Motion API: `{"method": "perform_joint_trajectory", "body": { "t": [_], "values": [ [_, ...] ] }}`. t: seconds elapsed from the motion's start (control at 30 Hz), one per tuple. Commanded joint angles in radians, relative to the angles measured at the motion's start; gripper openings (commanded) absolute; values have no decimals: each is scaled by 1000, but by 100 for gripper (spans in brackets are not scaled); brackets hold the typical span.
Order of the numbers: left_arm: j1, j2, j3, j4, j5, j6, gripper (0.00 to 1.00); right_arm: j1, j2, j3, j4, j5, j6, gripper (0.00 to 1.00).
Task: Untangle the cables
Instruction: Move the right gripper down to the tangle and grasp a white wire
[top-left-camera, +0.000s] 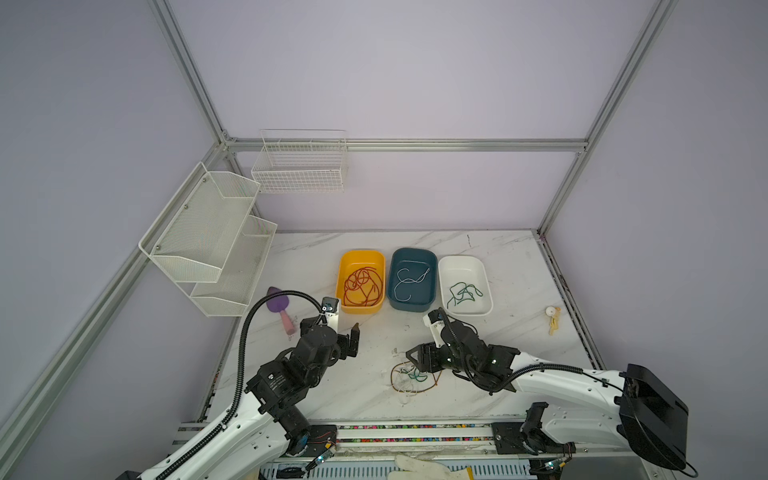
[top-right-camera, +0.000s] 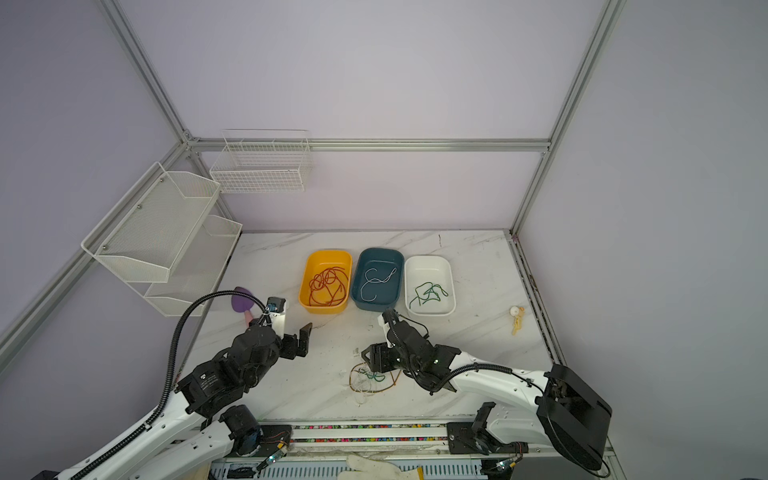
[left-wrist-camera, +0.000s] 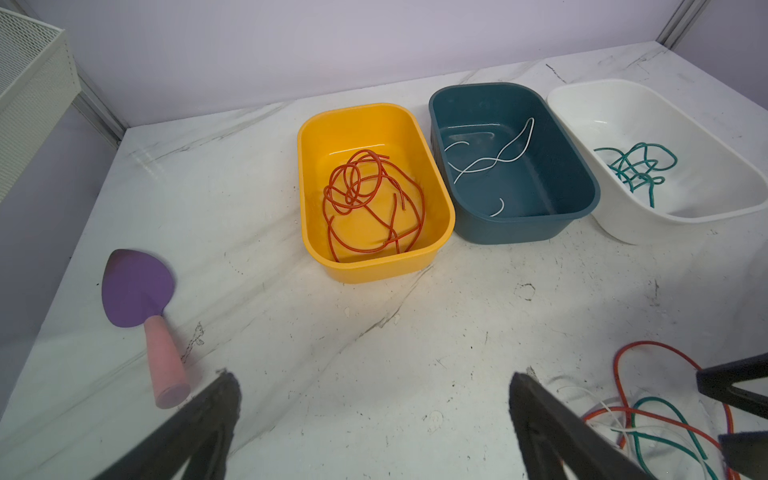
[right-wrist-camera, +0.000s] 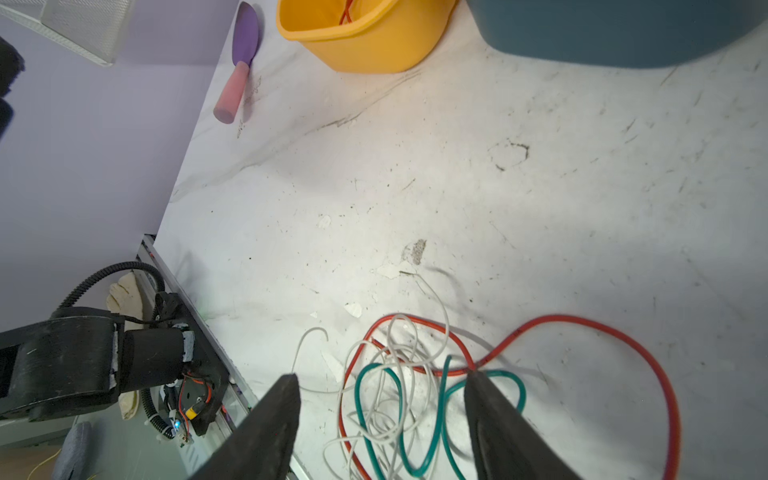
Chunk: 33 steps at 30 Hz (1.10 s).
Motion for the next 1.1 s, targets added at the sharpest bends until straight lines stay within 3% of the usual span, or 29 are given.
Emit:
{"method": "perform_joint_trajectory", "body": {
  "t": [0.0, 0.5, 0.7, 1.07],
  "values": [
    [5, -5, 22, 7, 16, 4, 100, 14, 17, -17, 7, 18, 34, 64],
    [5, -15, 12, 23, 15, 14, 100, 94, 118, -17, 89, 42, 58, 34],
    [16, -30, -1, 42, 8, 25, 100, 99, 64, -49, 109, 91, 63, 17],
    [41, -8, -12, 58, -11, 38, 100, 101, -102, -22, 53, 123, 29, 1]
  ]
}}
